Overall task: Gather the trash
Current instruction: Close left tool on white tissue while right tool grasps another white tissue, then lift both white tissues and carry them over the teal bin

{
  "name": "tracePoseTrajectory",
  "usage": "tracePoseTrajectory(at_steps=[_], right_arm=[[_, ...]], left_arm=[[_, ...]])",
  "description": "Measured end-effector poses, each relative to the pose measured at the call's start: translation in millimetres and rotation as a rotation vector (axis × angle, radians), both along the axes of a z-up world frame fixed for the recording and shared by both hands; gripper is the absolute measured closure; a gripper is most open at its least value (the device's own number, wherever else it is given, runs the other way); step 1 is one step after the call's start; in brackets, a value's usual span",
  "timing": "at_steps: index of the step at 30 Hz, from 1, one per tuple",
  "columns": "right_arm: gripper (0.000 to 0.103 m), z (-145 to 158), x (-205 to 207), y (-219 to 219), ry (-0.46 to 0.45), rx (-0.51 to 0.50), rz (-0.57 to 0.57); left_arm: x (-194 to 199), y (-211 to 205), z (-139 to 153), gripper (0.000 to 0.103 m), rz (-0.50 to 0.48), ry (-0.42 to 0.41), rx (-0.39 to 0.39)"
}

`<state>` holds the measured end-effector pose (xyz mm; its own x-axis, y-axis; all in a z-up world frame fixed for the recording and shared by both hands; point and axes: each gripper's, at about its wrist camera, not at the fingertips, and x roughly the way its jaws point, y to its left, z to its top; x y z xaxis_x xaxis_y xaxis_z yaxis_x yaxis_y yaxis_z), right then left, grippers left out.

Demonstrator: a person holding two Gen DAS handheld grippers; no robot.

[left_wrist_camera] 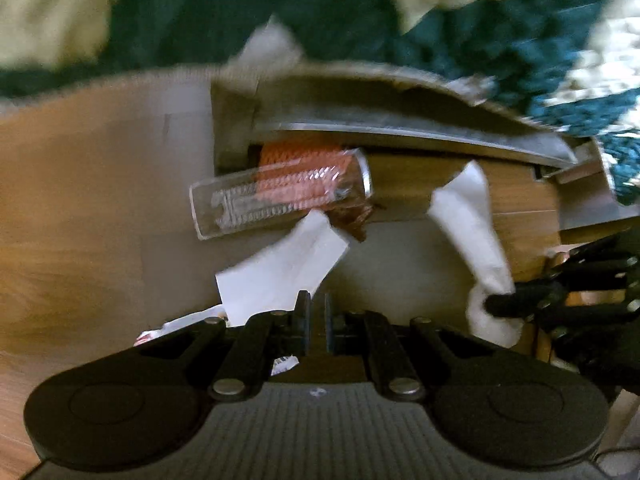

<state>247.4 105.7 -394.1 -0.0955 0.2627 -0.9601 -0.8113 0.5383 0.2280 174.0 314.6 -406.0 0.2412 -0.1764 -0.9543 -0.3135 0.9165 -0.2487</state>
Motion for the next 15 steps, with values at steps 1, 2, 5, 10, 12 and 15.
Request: tracePoseTrajectory(at_steps=[1, 2, 5, 10, 12, 15], right_arm=[[0.098, 13, 0, -6, -0.01, 0.015, -0.015], [0.098, 27, 0, -14, -0.024, 0.033, -0.031], [0.098, 59, -4, -27, -0.051, 0.068, -0.066], [0.098, 89, -14, -56, -0.028, 0.116, -0.106], [0.098, 91, -19, -68, -0.012, 0.125, -0.111], [0.098, 80, -24, -78, 0.019, 0.116, -0.121]], left_arm=[[-2, -1, 10, 0.096, -0.006, -0.01, 0.012], [-3, -2, 18, 0.096, -0.007, -0.02, 0.021], [-8, -6, 38, 0.096, -0.022, -0.05, 0.026], [-3, -13, 38, 0.096, -0.077, -0.053, 0.051], [2, -13, 28, 0.096, -0.083, -0.038, 0.045], [11, -17, 8, 0.091, -0.109, -0.005, 0.058]])
